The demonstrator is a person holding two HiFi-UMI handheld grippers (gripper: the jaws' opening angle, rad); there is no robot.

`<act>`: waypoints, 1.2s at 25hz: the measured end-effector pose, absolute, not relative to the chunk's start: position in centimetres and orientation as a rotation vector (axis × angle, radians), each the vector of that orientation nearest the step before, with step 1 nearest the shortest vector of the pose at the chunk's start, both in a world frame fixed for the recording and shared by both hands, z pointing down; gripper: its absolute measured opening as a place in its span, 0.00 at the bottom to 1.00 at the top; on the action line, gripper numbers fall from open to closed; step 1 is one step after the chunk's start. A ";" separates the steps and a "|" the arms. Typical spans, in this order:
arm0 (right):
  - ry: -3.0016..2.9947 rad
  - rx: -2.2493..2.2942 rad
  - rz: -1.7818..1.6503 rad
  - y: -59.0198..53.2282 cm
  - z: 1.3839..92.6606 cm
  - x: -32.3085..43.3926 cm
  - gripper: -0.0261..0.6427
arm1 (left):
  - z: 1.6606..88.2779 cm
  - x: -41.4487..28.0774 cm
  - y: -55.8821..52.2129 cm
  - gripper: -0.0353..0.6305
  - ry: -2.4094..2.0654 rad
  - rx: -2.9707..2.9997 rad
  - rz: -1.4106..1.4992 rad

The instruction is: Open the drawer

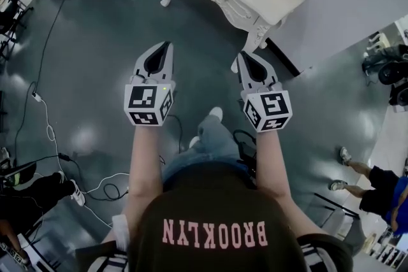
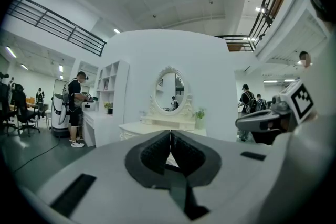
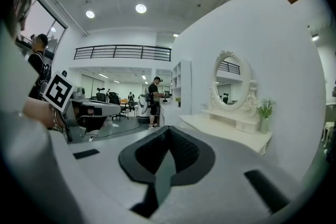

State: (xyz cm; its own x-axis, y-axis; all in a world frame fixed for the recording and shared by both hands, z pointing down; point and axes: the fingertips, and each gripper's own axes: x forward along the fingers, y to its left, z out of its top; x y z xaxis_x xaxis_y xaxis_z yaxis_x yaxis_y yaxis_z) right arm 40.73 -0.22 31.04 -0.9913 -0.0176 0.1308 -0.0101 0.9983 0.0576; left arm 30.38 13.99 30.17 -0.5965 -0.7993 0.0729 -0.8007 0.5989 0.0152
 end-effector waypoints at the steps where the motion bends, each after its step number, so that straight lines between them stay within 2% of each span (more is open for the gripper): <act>1: -3.007 0.010 -0.089 -0.3 31.1 40.1 0.04 | 30.2 29.9 14.1 0.06 -2.750 1.363 0.034; 13: -2.985 -0.079 -0.075 -1.4 32.9 30.0 0.04 | 31.4 21.3 13.9 0.06 -2.760 1.268 0.056; 30: -2.935 0.120 0.067 -12.7 34.6 12.3 0.04 | 32.3 2.7 1.1 0.06 -2.624 1.418 0.096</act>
